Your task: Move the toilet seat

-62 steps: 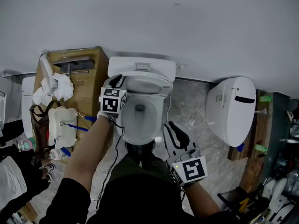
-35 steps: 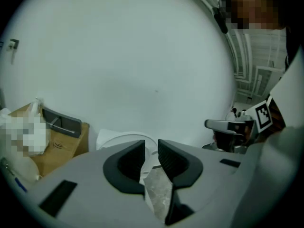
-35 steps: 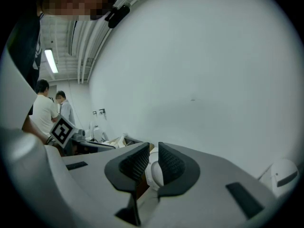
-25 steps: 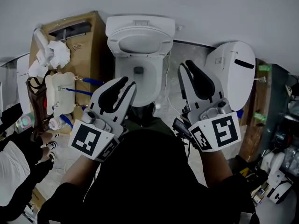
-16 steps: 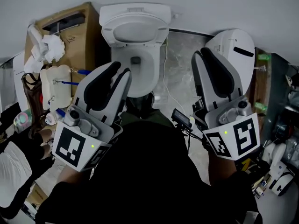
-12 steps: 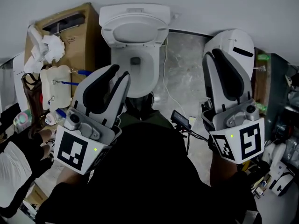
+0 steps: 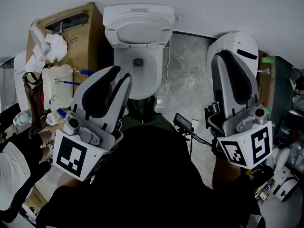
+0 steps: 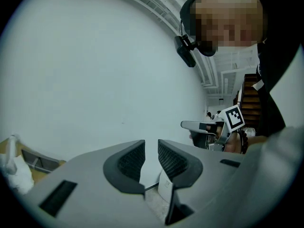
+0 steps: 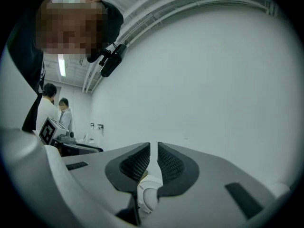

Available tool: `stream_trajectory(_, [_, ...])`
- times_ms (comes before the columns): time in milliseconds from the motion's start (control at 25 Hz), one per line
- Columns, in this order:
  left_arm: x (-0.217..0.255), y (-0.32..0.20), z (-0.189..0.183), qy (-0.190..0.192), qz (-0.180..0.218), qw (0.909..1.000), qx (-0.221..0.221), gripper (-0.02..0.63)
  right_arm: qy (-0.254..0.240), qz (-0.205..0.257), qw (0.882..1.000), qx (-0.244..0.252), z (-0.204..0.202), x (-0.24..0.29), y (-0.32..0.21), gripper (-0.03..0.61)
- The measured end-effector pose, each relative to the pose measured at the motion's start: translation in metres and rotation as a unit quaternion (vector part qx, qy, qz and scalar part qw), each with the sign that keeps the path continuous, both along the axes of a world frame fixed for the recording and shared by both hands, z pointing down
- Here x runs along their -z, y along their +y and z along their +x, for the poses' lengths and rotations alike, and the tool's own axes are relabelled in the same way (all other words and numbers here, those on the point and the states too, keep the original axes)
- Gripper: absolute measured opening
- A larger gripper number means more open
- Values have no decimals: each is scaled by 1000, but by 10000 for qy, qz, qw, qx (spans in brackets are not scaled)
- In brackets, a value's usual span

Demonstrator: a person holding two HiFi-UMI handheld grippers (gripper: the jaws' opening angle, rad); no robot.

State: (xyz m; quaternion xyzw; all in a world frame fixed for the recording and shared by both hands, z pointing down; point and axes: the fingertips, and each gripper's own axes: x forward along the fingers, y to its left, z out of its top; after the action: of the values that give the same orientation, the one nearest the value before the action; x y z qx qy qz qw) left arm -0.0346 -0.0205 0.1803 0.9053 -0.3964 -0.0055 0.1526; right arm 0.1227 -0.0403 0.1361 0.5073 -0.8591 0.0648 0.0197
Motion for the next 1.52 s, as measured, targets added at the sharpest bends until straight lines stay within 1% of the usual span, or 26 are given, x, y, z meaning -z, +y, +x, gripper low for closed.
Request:
stream_trajectory(200, [3, 2, -2, 36, -2, 10000, 42, 94, -48, -39, 10000, -22, -1, -1, 1, 66])
stream_trajectory(360, [1, 2, -3, 1, -15, 10000, 63, 94, -12, -67, 9999, -126, 1, -3, 0, 49])
stream_trajectory(560, [2, 4, -3, 21, -1, 10000, 91, 94, -23, 74, 9999, 116, -8, 1, 9, 48])
stream_trajectory(760, [2, 5, -1, 32, -10, 10000, 91, 94, 133, 224, 9990, 376, -19, 3, 16, 48])
stream_trajectory(1320, [-2, 10, 4, -3, -31, 10000, 89, 94, 158, 157, 9990, 395, -15, -6, 20, 48])
stream_trajectory(1520, [-2, 9, 4, -145, 25, 9998, 93, 94, 190, 108, 9990, 383, -13, -9, 22, 48])
